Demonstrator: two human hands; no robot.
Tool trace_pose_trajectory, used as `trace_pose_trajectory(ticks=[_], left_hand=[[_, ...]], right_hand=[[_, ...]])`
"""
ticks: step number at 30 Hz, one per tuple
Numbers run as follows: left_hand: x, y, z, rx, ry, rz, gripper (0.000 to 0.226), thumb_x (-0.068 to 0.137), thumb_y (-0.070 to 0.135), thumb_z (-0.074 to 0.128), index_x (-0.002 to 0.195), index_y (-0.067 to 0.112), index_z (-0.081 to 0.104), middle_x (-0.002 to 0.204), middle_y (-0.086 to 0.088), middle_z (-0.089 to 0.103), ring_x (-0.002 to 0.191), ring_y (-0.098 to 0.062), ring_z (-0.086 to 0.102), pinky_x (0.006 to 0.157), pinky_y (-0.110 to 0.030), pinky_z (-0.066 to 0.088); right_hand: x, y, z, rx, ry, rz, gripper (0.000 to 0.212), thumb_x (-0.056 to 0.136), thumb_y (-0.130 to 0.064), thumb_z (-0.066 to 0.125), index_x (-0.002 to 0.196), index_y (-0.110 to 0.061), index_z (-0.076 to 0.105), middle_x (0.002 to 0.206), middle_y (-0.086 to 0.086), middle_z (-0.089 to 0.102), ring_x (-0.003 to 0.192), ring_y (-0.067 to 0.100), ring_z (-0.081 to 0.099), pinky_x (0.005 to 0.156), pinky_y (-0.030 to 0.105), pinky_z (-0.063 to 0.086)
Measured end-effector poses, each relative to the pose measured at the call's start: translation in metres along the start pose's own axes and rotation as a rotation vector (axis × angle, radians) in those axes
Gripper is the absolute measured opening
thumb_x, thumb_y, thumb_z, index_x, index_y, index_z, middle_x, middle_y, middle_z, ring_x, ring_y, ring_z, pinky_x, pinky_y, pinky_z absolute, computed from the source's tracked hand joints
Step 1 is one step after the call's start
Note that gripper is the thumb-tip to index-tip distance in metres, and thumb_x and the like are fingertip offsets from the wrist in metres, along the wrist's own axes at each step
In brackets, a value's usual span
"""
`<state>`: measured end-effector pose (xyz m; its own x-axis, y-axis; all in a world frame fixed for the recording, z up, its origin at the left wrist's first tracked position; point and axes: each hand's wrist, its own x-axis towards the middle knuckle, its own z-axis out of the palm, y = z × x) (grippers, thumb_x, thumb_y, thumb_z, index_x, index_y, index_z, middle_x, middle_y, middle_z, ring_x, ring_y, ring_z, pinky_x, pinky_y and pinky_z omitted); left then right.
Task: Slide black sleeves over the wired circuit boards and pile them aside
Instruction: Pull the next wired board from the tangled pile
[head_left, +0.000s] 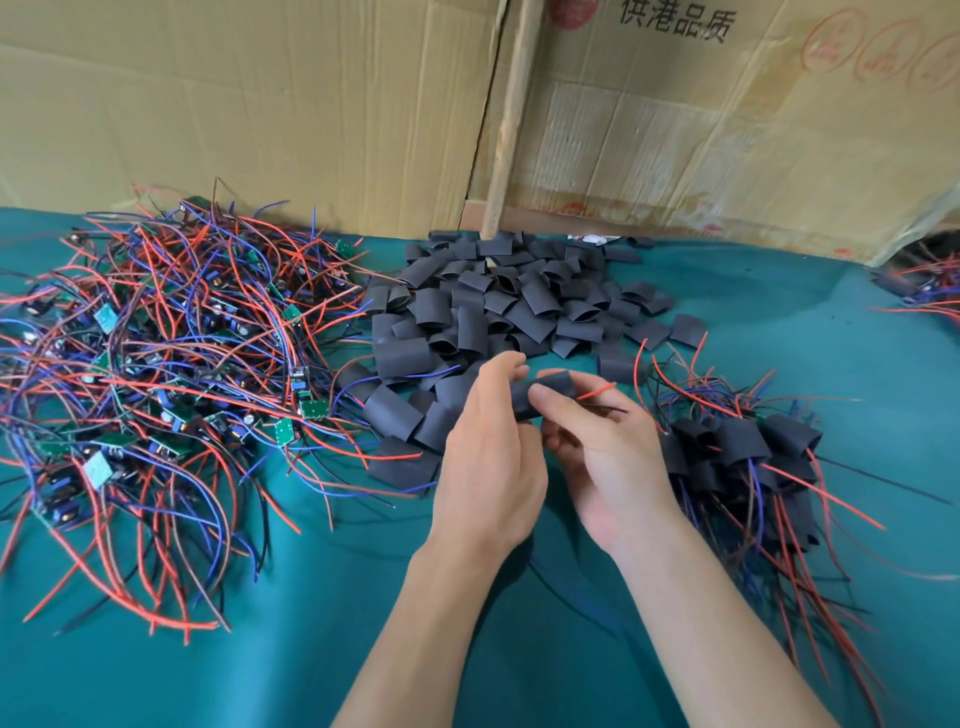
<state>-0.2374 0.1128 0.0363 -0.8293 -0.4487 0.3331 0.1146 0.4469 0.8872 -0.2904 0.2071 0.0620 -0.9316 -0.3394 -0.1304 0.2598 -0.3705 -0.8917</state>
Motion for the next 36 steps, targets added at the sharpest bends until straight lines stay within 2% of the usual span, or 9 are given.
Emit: trace_pose_trajectory(ticks=[3, 6, 10, 12, 16, 20, 24, 32, 36], left_hand=[[0.001, -0.003, 0.002, -0.002, 0.010, 0.001, 0.060, 0.077, 0.009, 0.037, 0.134, 0.028, 0.039, 0.133, 0.006, 0.056, 0.119, -0.018, 0.055, 0.100, -0.035, 0.045], [0.000, -0.005, 0.003, -0.035, 0.011, 0.008, 0.054, 0.081, 0.010, 0.043, 0.133, 0.023, 0.043, 0.124, 0.007, 0.059, 0.111, -0.012, 0.058, 0.097, -0.030, 0.048], [0.002, -0.010, 0.004, -0.019, -0.027, -0.022, 0.020, 0.090, 0.023, 0.056, 0.109, 0.027, 0.057, 0.079, 0.013, 0.066, 0.069, -0.008, 0.059, 0.066, -0.019, 0.046], [0.003, -0.009, 0.005, -0.025, -0.056, -0.035, 0.004, 0.092, 0.026, 0.062, 0.095, 0.025, 0.065, 0.071, 0.011, 0.067, 0.062, -0.008, 0.060, 0.065, -0.024, 0.050], [0.007, -0.010, 0.001, -0.249, -0.136, -0.182, 0.009, 0.087, 0.023, 0.080, 0.092, 0.023, 0.072, 0.082, 0.006, 0.075, 0.075, -0.014, 0.072, 0.079, -0.038, 0.060], [0.010, -0.012, -0.004, -0.486, -0.137, -0.217, 0.024, 0.079, 0.009, 0.086, 0.097, 0.013, 0.072, 0.094, -0.006, 0.076, 0.082, -0.011, 0.071, 0.078, -0.021, 0.056], [0.009, -0.012, -0.003, -0.592, -0.144, -0.218, 0.024, 0.085, -0.008, 0.074, 0.102, 0.009, 0.072, 0.097, -0.004, 0.077, 0.091, -0.012, 0.072, 0.083, -0.019, 0.054], [0.010, -0.010, -0.006, -0.733, -0.113, -0.291, 0.025, 0.087, 0.000, 0.075, 0.102, 0.019, 0.081, 0.100, -0.006, 0.079, 0.096, -0.017, 0.072, 0.085, -0.025, 0.055], [0.009, -0.007, -0.007, -0.801, -0.163, -0.313, 0.024, 0.086, 0.004, 0.075, 0.102, 0.020, 0.082, 0.101, -0.008, 0.078, 0.095, -0.018, 0.070, 0.084, -0.025, 0.054]], right_hand=[[0.000, 0.002, -0.001, -0.053, 0.016, -0.001, 0.016, 0.079, 0.003, 0.078, 0.089, -0.009, 0.080, 0.089, 0.013, 0.074, 0.074, 0.024, 0.059, 0.068, 0.030, 0.045], [0.003, -0.003, -0.004, -0.062, 0.077, -0.054, 0.015, 0.075, 0.003, 0.080, 0.085, -0.007, 0.080, 0.085, 0.013, 0.073, 0.065, 0.019, 0.058, 0.060, 0.024, 0.045], [0.008, -0.021, -0.015, 0.068, 0.133, -0.171, 0.012, 0.065, -0.004, 0.080, 0.067, -0.016, 0.078, 0.071, -0.001, 0.069, 0.052, 0.010, 0.052, 0.051, 0.018, 0.042], [0.008, -0.026, -0.019, 0.116, 0.141, -0.193, 0.015, 0.066, -0.004, 0.078, 0.061, -0.018, 0.078, 0.068, -0.007, 0.067, 0.054, 0.008, 0.054, 0.052, 0.017, 0.042], [0.009, -0.029, -0.020, 0.192, 0.156, -0.203, 0.019, 0.067, -0.001, 0.078, 0.061, -0.019, 0.075, 0.068, -0.007, 0.066, 0.054, 0.006, 0.055, 0.052, 0.017, 0.042], [0.011, -0.030, -0.022, 0.229, 0.163, -0.198, 0.030, 0.078, 0.005, 0.075, 0.061, -0.021, 0.073, 0.068, -0.007, 0.065, 0.054, 0.005, 0.051, 0.052, 0.016, 0.040], [0.011, -0.031, -0.023, 0.282, 0.134, -0.172, 0.028, 0.076, 0.000, 0.076, 0.060, -0.023, 0.072, 0.069, -0.010, 0.063, 0.056, 0.005, 0.048, 0.055, 0.016, 0.037], [0.011, -0.023, -0.016, 0.245, 0.086, -0.058, 0.021, 0.070, -0.003, 0.076, 0.062, -0.022, 0.075, 0.073, -0.008, 0.065, 0.054, 0.004, 0.047, 0.050, 0.014, 0.037], [0.012, -0.023, -0.020, 0.340, 0.081, -0.022, 0.018, 0.070, -0.003, 0.076, 0.078, -0.017, 0.067, 0.073, -0.007, 0.061, 0.051, 0.005, 0.046, 0.045, 0.015, 0.036]])
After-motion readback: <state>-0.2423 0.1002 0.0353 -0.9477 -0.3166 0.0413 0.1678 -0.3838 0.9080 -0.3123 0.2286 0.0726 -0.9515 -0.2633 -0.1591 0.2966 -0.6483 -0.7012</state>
